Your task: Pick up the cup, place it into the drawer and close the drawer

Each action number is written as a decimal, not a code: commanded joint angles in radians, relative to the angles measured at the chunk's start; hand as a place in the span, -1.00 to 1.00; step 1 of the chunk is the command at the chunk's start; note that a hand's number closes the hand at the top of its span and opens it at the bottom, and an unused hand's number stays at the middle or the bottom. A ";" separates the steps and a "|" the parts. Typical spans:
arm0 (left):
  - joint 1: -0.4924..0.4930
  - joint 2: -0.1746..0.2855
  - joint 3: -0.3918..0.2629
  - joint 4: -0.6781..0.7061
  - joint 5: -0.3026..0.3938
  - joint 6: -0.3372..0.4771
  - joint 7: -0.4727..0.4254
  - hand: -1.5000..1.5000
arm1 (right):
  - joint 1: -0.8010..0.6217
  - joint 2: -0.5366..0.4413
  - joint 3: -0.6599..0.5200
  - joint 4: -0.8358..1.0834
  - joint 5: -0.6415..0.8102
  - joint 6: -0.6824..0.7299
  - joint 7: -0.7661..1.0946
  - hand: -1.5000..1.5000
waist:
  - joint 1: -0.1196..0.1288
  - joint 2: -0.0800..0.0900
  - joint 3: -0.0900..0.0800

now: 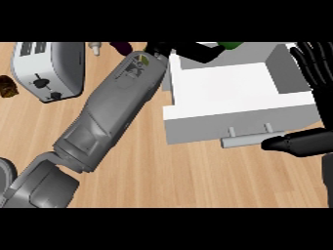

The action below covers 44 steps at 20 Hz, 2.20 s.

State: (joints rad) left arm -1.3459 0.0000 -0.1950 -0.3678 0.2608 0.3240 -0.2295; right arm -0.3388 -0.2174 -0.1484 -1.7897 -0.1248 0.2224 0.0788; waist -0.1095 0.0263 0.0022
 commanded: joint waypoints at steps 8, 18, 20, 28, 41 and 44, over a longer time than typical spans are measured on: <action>0.004 0.000 -0.166 0.078 0.053 -0.057 0.050 -1.00 | -0.051 0.027 0.056 0.033 0.009 0.023 -0.038 -1.00 | -0.092 0.026 0.001; 0.088 0.000 -0.092 -0.056 0.276 -0.113 -0.151 -1.00 | -0.095 0.038 0.194 0.024 -0.199 0.261 0.020 1.00 | -0.092 0.021 -0.003; 0.112 0.000 -0.082 -0.063 0.307 -0.094 -0.216 -1.00 | -0.065 0.009 0.223 0.051 -0.214 0.324 0.036 1.00 | -0.072 0.019 -0.002; 0.110 0.000 -0.100 -0.041 0.382 0.009 -0.283 -1.00 | -0.005 -0.159 0.340 0.027 0.001 0.430 0.130 -1.00 | -0.016 -0.004 -0.002; 0.202 0.027 -0.033 -0.060 0.407 -0.117 -0.354 -1.00 | 0.012 -0.125 0.500 0.435 0.554 0.193 -0.140 -1.00 | 0.133 -0.011 -0.001; 0.239 0.007 -0.039 -0.109 0.400 -0.086 -0.374 -1.00 | -0.058 -0.100 0.532 0.623 0.639 0.139 -0.221 -1.00 | 0.153 -0.016 0.000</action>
State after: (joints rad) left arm -1.1446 0.0101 -0.2363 -0.4437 0.6673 0.2338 -0.5774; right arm -0.3494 -0.3377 0.3453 -1.3747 0.4118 0.4213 -0.0399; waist 0.0172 0.0115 0.0011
